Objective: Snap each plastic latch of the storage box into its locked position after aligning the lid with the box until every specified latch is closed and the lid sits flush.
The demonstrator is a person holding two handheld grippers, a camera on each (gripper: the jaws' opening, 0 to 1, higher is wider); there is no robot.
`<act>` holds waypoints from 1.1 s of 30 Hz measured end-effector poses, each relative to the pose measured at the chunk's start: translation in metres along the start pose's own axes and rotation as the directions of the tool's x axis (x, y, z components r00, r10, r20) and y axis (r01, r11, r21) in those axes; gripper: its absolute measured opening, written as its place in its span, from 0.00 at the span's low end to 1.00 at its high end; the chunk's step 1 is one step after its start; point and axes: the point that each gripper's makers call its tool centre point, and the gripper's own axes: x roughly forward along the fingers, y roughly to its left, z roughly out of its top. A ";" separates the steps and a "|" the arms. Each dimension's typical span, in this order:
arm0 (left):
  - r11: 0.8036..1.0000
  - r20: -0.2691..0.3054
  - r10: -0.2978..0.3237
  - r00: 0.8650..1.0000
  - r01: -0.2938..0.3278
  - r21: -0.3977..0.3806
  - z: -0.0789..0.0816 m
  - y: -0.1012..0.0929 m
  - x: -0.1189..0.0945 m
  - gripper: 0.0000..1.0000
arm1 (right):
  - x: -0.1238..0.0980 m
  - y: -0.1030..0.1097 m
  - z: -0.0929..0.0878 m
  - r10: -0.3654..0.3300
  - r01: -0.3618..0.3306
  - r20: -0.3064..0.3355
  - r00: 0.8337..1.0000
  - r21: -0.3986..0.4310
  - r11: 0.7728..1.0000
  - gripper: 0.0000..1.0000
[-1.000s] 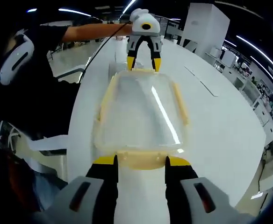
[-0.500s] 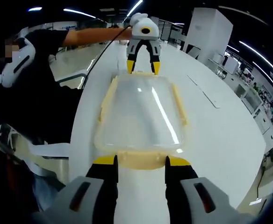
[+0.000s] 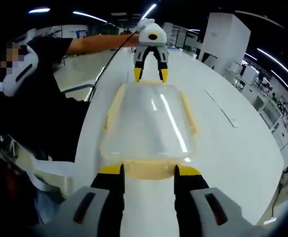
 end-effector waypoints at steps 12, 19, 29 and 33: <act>0.999 0.001 0.022 1.000 -0.022 -0.034 -0.019 -0.002 -0.024 0.37 | 0.023 0.001 0.026 0.020 -0.019 0.003 1.000 -0.037 0.999 0.37; 0.999 -0.009 0.024 1.000 -0.025 -0.036 -0.026 -0.002 -0.034 0.37 | 0.031 0.000 0.035 0.015 -0.014 0.022 1.000 -0.045 0.999 0.37; 0.998 0.002 0.030 1.000 -0.029 -0.061 -0.047 -0.001 -0.044 0.37 | 0.047 -0.009 0.043 0.034 -0.033 0.007 0.999 -0.055 0.998 0.37; 0.997 0.005 0.038 0.999 -0.038 -0.068 -0.054 -0.003 -0.052 0.37 | 0.054 -0.010 0.049 0.042 -0.041 0.009 0.999 -0.061 0.997 0.37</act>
